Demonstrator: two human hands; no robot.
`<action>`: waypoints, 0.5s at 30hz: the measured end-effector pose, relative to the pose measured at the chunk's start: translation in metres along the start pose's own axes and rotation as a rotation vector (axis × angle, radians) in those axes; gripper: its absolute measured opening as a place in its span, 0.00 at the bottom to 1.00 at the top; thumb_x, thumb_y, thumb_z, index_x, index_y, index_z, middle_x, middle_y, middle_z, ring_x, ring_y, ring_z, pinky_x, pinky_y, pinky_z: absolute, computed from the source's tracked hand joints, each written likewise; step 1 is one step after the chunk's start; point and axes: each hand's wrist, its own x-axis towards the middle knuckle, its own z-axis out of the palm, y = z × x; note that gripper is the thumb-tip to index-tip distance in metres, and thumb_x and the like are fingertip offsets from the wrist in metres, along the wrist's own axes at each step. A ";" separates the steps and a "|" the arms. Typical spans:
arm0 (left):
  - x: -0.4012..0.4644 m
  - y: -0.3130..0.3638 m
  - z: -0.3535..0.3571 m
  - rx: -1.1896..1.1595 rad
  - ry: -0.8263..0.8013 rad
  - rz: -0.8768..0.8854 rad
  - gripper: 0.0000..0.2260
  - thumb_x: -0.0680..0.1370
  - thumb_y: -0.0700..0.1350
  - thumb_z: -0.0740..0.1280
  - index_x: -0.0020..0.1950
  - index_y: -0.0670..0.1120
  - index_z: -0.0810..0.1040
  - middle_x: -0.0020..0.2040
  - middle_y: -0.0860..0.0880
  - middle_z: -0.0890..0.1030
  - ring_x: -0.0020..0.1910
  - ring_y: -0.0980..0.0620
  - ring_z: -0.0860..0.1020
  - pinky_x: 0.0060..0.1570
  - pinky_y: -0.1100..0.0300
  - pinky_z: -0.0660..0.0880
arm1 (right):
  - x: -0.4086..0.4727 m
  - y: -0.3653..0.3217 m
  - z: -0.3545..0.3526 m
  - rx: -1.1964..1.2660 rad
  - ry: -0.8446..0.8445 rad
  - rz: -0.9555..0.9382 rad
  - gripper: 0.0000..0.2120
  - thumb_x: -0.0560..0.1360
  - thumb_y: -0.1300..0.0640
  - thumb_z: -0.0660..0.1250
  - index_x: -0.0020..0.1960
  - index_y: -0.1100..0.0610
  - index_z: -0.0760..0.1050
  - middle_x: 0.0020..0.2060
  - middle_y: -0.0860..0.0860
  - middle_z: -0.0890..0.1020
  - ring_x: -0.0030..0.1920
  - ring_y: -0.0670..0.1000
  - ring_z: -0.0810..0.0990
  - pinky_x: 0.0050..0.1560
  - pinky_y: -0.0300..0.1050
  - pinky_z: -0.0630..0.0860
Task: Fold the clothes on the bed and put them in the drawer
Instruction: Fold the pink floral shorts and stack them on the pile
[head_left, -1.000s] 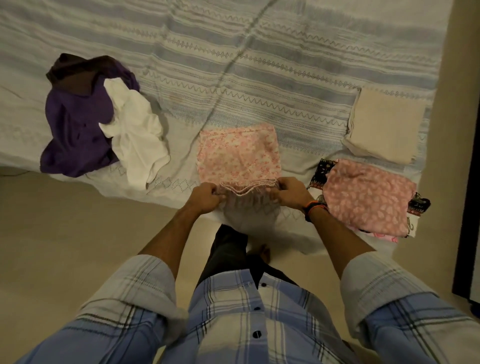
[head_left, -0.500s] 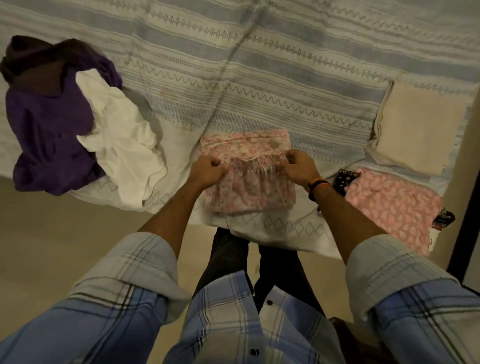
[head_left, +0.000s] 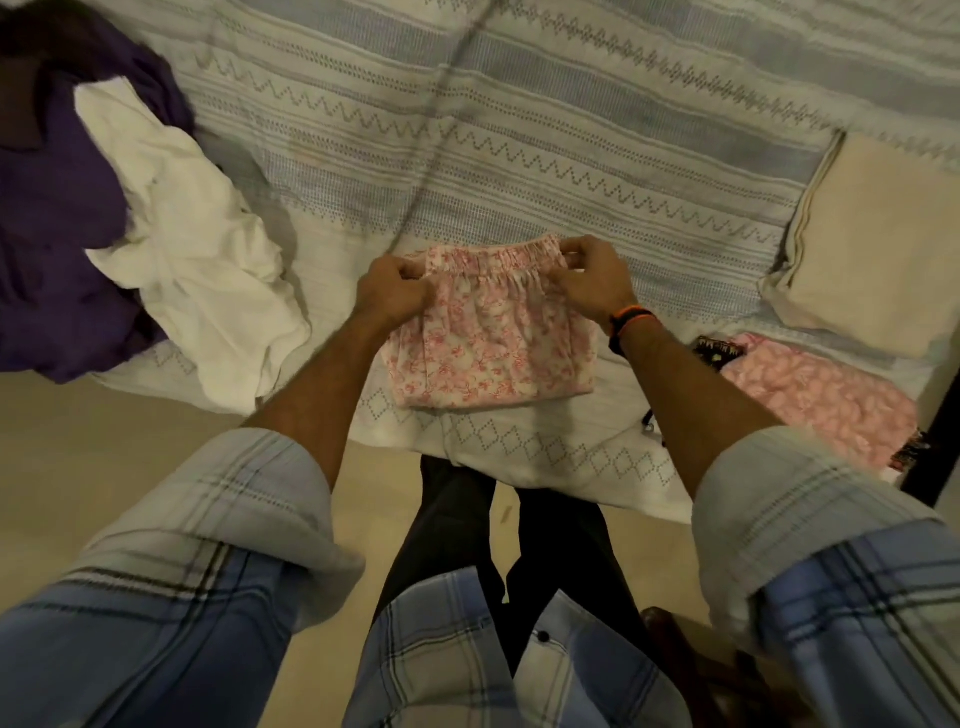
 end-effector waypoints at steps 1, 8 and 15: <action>-0.004 -0.004 0.001 0.008 0.005 -0.008 0.07 0.73 0.43 0.73 0.49 0.47 0.81 0.51 0.47 0.82 0.54 0.47 0.81 0.58 0.50 0.78 | -0.006 0.001 0.001 -0.013 0.018 -0.014 0.19 0.75 0.55 0.71 0.65 0.57 0.75 0.55 0.50 0.80 0.54 0.49 0.79 0.58 0.46 0.77; -0.026 -0.038 0.010 0.080 0.261 -0.170 0.29 0.68 0.47 0.77 0.65 0.43 0.71 0.63 0.42 0.76 0.60 0.44 0.76 0.56 0.56 0.74 | -0.028 0.039 0.009 0.049 0.230 0.030 0.23 0.73 0.57 0.73 0.65 0.61 0.71 0.56 0.52 0.78 0.56 0.56 0.80 0.55 0.46 0.76; -0.021 -0.049 0.023 -0.050 0.161 -0.278 0.37 0.60 0.50 0.82 0.64 0.40 0.71 0.60 0.46 0.78 0.58 0.47 0.78 0.56 0.53 0.78 | -0.018 0.052 0.020 0.029 0.086 0.128 0.34 0.70 0.52 0.77 0.69 0.60 0.65 0.65 0.57 0.74 0.63 0.56 0.75 0.60 0.45 0.72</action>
